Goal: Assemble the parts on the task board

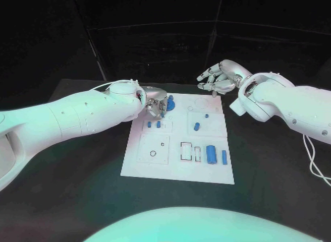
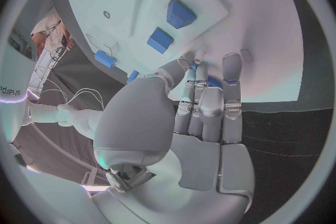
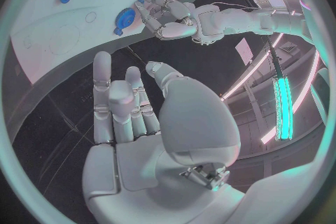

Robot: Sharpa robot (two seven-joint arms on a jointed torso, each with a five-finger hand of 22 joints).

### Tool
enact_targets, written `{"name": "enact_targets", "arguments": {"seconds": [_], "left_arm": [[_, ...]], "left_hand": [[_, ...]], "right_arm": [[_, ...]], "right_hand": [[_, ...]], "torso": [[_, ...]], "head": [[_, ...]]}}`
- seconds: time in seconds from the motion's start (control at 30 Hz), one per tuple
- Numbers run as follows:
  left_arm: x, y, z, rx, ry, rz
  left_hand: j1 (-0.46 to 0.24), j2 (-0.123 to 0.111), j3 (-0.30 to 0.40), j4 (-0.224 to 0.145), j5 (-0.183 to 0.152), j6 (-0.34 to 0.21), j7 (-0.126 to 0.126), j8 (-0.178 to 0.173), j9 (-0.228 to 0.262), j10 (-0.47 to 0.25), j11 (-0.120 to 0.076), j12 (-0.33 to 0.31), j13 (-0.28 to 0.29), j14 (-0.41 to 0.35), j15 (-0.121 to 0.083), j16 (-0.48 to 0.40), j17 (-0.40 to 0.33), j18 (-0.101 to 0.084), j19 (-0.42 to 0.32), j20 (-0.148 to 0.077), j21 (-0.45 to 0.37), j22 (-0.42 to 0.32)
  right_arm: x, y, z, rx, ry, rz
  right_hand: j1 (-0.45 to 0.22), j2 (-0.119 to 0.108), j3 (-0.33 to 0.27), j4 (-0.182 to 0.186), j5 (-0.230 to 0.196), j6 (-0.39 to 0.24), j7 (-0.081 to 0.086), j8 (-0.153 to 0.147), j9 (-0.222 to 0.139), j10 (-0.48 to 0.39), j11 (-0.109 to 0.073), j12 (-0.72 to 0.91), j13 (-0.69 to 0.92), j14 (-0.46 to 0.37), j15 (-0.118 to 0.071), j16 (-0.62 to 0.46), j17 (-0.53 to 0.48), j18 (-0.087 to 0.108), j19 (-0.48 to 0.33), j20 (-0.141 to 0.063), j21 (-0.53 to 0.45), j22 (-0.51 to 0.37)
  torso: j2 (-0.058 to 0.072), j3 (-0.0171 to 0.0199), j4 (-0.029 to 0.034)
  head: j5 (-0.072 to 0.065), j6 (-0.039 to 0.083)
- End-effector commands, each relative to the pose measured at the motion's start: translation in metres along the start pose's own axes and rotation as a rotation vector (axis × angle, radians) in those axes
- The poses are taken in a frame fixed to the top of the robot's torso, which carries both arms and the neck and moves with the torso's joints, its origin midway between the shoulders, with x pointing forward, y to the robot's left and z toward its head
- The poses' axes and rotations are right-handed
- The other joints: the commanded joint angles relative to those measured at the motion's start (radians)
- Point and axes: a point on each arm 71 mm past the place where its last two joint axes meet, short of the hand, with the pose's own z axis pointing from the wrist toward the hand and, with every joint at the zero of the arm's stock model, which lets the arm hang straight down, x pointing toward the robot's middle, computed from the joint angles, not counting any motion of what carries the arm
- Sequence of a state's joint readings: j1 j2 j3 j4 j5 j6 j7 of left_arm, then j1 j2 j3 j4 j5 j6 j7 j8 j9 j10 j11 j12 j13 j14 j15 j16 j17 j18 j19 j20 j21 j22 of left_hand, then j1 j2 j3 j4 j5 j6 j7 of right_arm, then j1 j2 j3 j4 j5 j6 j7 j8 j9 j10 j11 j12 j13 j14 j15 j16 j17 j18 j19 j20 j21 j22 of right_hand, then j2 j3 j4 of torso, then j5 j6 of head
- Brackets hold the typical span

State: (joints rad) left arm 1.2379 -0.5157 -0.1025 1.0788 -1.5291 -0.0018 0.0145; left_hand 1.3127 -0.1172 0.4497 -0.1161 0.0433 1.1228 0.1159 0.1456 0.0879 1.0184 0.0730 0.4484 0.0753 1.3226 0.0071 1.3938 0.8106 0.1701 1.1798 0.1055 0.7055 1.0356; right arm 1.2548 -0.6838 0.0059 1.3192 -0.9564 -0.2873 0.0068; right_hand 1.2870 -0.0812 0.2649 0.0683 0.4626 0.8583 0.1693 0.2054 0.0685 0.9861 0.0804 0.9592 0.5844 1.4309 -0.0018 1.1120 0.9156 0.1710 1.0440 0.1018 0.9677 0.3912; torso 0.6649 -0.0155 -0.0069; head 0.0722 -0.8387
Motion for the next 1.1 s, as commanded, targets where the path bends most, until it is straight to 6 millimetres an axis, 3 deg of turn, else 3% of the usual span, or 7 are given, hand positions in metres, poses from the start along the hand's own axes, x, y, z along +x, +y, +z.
{"name": "enact_targets", "arguments": {"seconds": [0.03, 0.37, 1.1], "left_arm": [[0.004, 0.0, 0.0, 0.001, 0.018, 0.024], [0.003, -0.003, -0.001, 0.026, -0.013, 0.028], [-0.007, -0.002, -0.015, 0.092, -0.16, -0.001]], "left_hand": [[0.003, 0.015, -0.004, 0.004, 0.005, 0.015, 0.0, 0.009, 0.002, 0.009, -0.004, 0.005, 0.003, 0.002, -0.01, 0.005, 0.005, 0.004, 0.014, -0.002, 0.004, 0.006], [-0.008, 0.04, -0.005, 0.022, 0.005, 0.031, -0.003, 0.016, 0.004, 0.025, -0.01, 0.004, 0.003, 0.01, -0.015, 0.007, 0.01, -0.002, 0.035, -0.007, 0.032, 0.025], [-0.018, 0.041, -0.011, 0.033, 0.005, 0.035, -0.007, 0.018, 0.005, 0.032, -0.013, 0.002, 0.002, 0.021, -0.018, 0.012, 0.03, -0.002, 0.041, -0.01, 0.031, 0.024]], "right_arm": [[-0.001, 0.002, 0.0, -0.011, -0.002, 0.002], [-0.001, 0.002, 0.0, -0.011, -0.003, 0.002], [-0.002, 0.001, 0.0, -0.012, -0.008, 0.001]], "right_hand": [[0.009, -0.001, 0.001, 0.007, 0.002, 0.006, -0.003, 0.007, 0.001, 0.0, -0.006, 0.007, -0.001, 0.003, -0.004, -0.002, 0.001, 0.013, 0.004, 0.0, -0.007, -0.001], [0.009, -0.002, 0.002, 0.008, 0.007, 0.006, -0.002, 0.008, 0.001, -0.001, -0.006, 0.007, -0.002, 0.003, -0.004, -0.002, 0.002, 0.013, 0.004, 0.0, -0.007, -0.002], [0.009, -0.002, 0.002, 0.008, 0.007, 0.006, -0.002, 0.008, 0.001, -0.001, -0.006, 0.007, -0.002, 0.003, -0.004, -0.002, 0.002, 0.013, 0.004, 0.0, -0.007, -0.002]], "torso": [[0.0, -0.0003, 0.0011], [0.0, -0.0003, 0.0004], [0.0, -0.0001, 0.002]], "head": [[0.0, 0.0], [0.0, 0.001], [0.001, 0.006]]}}
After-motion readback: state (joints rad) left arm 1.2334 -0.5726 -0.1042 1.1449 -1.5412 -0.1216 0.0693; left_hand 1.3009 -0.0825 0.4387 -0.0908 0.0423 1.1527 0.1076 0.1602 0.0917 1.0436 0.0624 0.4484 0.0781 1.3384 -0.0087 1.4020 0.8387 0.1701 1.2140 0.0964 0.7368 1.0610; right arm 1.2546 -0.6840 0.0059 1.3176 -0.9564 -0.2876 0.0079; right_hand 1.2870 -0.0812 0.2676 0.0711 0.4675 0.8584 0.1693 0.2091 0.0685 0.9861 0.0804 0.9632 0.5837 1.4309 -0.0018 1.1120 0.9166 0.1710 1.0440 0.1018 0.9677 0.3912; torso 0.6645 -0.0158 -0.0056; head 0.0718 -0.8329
